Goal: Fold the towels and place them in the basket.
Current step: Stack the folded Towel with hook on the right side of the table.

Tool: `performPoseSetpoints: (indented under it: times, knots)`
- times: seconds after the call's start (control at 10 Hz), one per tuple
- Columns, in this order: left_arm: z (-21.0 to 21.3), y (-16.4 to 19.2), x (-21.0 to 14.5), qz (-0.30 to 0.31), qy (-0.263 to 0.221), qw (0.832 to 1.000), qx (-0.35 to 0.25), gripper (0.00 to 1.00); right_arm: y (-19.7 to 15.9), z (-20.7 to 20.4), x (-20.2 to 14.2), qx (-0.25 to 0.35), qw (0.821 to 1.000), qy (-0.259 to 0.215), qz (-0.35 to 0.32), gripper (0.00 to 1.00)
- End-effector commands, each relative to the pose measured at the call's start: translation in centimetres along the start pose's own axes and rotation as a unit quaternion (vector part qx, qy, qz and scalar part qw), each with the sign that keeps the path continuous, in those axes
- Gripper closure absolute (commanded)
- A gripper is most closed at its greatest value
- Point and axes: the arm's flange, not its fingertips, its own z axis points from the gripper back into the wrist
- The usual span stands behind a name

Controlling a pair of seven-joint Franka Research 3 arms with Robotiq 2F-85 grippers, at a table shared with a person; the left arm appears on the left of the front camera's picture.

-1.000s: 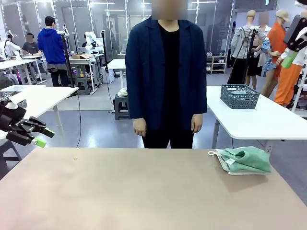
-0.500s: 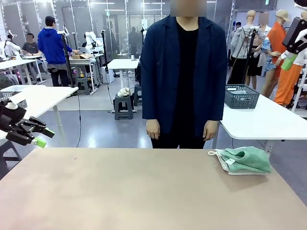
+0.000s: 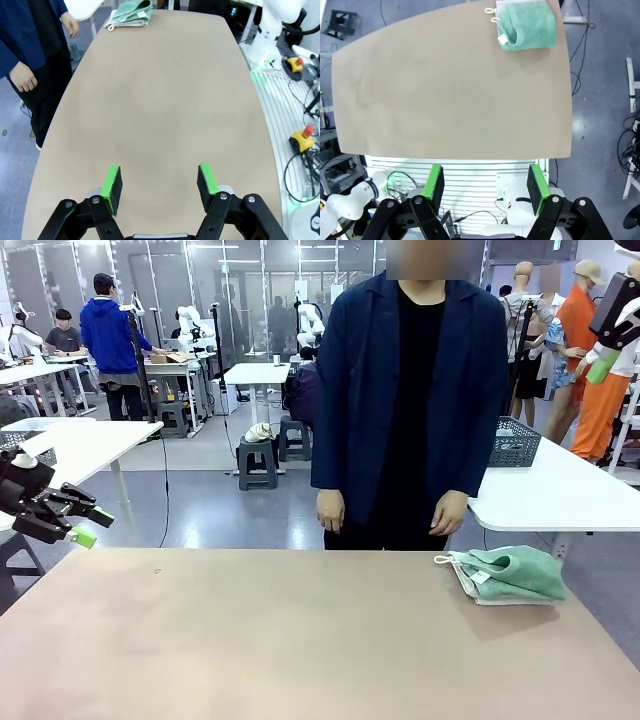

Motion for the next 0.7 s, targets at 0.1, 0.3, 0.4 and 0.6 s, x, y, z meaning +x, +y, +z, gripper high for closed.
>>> performPoseSetpoints:
  times: [0.1,0.3,0.4,0.6]
  knots:
    - [0.1,-0.01,0.12,-0.002,0.0,1.0,0.0,0.23,-0.14,0.06,-0.09,0.008,1.0,0.0,0.004,0.16]
    - [0.1,-0.01,0.12,-0.002,0.0,1.0,0.0,0.23,-0.14,0.06,-0.09,0.008,1.0,0.0,0.004,0.16]
    - [0.1,-0.01,0.12,-0.002,0.0,1.0,0.0,0.23,-0.14,0.06,-0.09,0.008,1.0,0.0,0.004,0.16]
    - [0.1,-0.01,0.12,-0.002,0.0,1.0,0.0,0.23,-0.14,0.06,-0.09,0.008,1.0,0.0,0.004,0.16]
